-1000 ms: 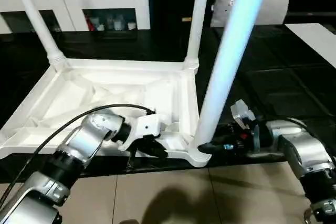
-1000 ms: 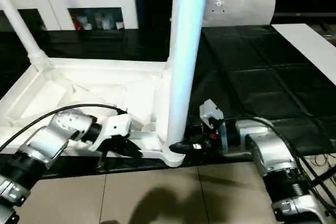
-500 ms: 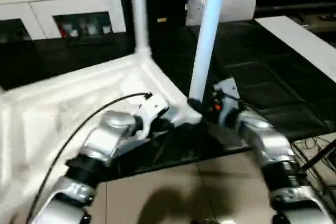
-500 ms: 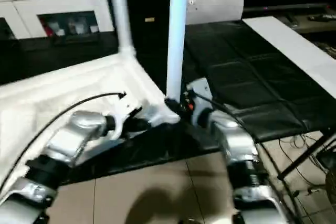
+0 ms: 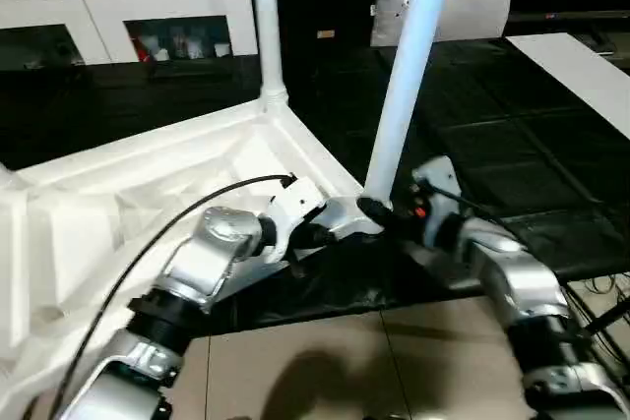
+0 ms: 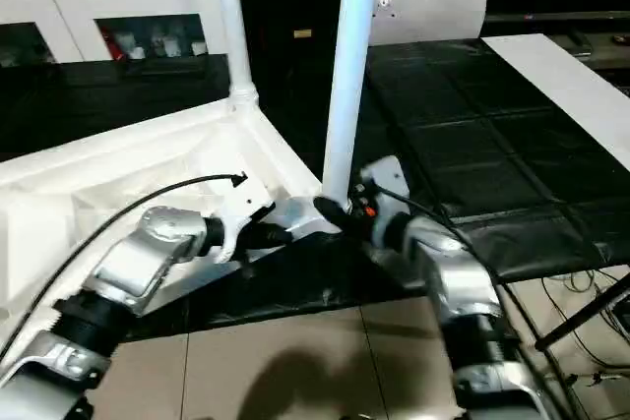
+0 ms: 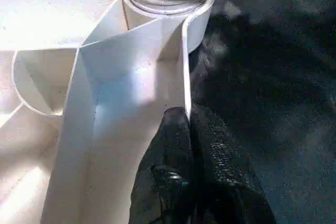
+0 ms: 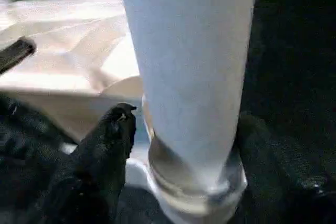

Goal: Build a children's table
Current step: Rotate leg to tighten

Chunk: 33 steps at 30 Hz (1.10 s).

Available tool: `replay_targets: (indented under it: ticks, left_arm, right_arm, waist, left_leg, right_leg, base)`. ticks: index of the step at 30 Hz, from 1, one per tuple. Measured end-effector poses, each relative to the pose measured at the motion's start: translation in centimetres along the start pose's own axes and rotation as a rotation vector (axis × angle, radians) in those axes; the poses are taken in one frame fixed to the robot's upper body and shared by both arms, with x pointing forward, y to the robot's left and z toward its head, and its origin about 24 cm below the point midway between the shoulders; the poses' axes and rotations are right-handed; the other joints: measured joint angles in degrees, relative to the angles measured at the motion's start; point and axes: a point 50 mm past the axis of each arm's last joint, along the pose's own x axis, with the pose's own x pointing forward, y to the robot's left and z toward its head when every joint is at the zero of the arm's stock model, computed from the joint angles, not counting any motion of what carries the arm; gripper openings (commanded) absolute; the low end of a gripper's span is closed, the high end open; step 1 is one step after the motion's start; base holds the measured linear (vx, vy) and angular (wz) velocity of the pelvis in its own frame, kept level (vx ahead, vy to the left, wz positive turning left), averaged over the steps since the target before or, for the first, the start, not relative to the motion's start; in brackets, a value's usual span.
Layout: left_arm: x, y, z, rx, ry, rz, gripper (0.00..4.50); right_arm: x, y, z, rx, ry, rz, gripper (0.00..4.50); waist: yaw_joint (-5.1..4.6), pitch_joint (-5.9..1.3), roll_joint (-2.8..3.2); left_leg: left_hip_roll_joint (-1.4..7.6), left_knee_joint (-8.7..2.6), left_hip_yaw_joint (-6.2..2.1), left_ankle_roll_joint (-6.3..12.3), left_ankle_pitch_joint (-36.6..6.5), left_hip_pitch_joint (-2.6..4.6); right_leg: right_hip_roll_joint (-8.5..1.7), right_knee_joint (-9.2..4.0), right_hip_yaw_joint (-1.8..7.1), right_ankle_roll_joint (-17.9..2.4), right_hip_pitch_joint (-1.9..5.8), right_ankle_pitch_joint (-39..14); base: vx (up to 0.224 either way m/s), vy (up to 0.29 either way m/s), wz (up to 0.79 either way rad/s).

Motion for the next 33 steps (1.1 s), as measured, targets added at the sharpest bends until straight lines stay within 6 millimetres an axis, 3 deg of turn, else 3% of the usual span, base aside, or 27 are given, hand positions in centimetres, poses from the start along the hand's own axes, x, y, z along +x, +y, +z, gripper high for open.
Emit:
replay_targets:
  ticks: [6, 10, 12, 15, 19, 33]
  left_arm:
    - [-1.6, 0.3, -0.8, 0.117, 0.039, -0.125, 0.00]
    - [-2.3, 0.3, -1.0, 0.197, 0.070, -0.220, 0.00]
    - [-2.5, 0.3, -1.0, 0.222, 0.081, -0.255, 0.00]
    - [-2.7, 0.2, -1.0, 0.267, 0.097, -0.318, 0.00]
    - [-3.0, -0.2, -1.1, 0.311, 0.118, -0.401, 0.00]
    - [-3.2, -0.7, -1.1, 0.358, 0.136, -0.489, 0.00]
  right_arm:
    - [-2.6, -0.6, 0.4, -0.080, 0.053, 0.171, 4.02]
    - [-3.2, -0.4, 0.3, -0.146, 0.109, 0.274, 4.40]
    - [-3.3, -0.2, 0.2, -0.157, 0.130, 0.330, 3.90]
    - [-3.7, 0.1, 0.2, -0.163, 0.155, 0.417, 3.84]
    - [-4.3, 0.3, 0.0, -0.163, 0.193, 0.520, 3.32]
    - [-4.3, 1.3, -0.1, -0.125, 0.184, 0.682, 2.11]
  waist:
    - [0.89, 0.00, 0.00]
    - [1.76, 0.00, -0.01]
    - [1.94, 0.00, -0.01]
    - [2.32, 0.00, -0.02]
    - [2.94, -0.01, -0.03]
    - [2.98, -0.02, -0.08]
  left_leg:
    - [0.00, 0.01, -0.01, -0.02, 0.0, 0.00]
    - [0.00, 0.04, 0.00, -0.01, 0.0, 0.01]
    - [-0.01, 0.05, 0.01, 0.00, 0.0, -0.01]
    - [0.00, 0.07, 0.01, 0.02, 0.0, -0.02]
    - [0.01, 0.08, 0.02, 0.02, 0.0, -0.01]
    - [0.01, 0.16, 0.02, 0.00, 0.0, -0.02]
  right_leg:
    - [0.00, 0.02, 0.01, 0.0, 0.02, 0.0]
    - [-0.01, 0.01, 0.04, 0.0, 0.05, 0.0]
    - [-0.02, 0.02, 0.06, 0.0, 0.05, 0.0]
    - [-0.02, 0.03, 0.06, 0.0, 0.05, 0.0]
    - [-0.02, 0.05, 0.06, 0.0, 0.06, 0.0]
    - [-0.02, 0.08, 0.08, 0.0, 0.08, 0.0]
  base:
    - [0.000, 0.000, 0.00]
    - [0.000, 0.000, 0.00]
    - [0.000, 0.000, 0.00]
    - [0.000, 0.000, 0.00]
    - [0.000, 0.000, 0.00]
    - [0.000, 0.000, 0.00]
